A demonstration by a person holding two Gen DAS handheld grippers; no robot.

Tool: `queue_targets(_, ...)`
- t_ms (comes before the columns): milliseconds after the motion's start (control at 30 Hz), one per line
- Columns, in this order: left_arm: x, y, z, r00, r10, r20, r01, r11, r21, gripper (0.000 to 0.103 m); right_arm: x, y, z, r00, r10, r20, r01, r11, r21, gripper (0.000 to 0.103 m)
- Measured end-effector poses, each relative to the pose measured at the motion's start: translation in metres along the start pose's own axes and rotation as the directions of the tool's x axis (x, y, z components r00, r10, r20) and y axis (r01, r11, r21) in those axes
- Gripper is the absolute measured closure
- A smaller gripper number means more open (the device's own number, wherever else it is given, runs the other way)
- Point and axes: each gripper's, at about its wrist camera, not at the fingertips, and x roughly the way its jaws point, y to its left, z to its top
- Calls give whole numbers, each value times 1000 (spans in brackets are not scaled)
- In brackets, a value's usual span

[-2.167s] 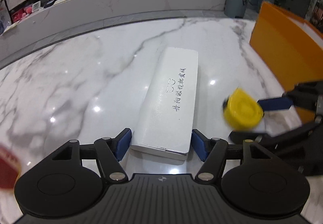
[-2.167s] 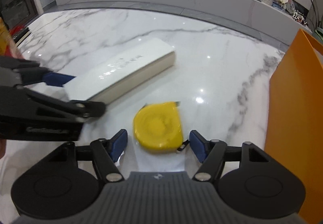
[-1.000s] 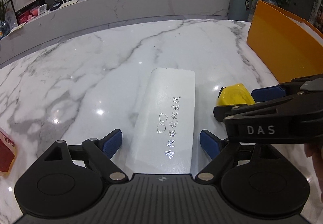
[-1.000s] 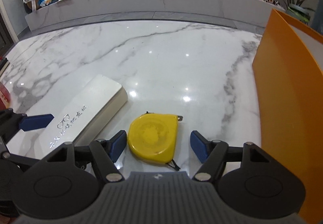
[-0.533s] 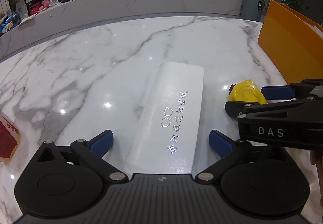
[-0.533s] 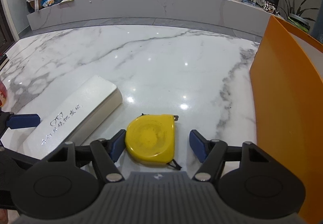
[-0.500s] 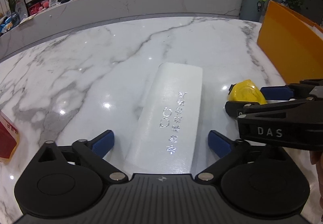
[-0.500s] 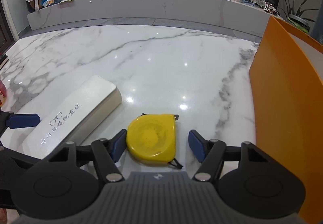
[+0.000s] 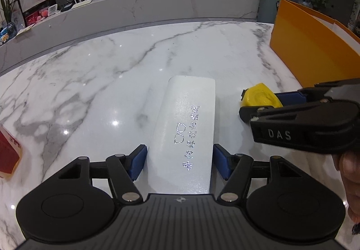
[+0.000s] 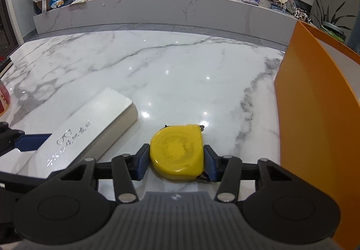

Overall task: Organize objects
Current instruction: 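Lift glasses box with left tool while right tool carries tape measure toward orange box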

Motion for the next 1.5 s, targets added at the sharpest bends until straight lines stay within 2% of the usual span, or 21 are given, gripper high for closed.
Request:
queue_targets(467, -36, 1, -39, 999, -41, 23, 42, 997, -67, 29, -21, -5, -12, 999, 37, -20, -36, 999, 40, 51)
queue_targets(733, -49, -8, -38, 998, -50, 47, 53, 997, -56, 30, -59, -6, -28, 999, 36, 38, -38, 998, 53, 51)
queue_targets(967, -62, -11, -40, 996, -56, 65, 60, 997, -49, 30, -94, -19, -48, 993, 87, 76, -97, 987, 129, 51)
queue_targets(1233, -82, -10, -36, 988, -57, 142, 66, 996, -56, 32, -104, -26, -56, 990, 109, 90, -123, 980, 158, 51)
queue_targets(1500, -52, -13, -43, 997, -62, 37, 63, 997, -43, 33, -102, -28, -56, 990, 117, 83, -130, 978, 162, 51)
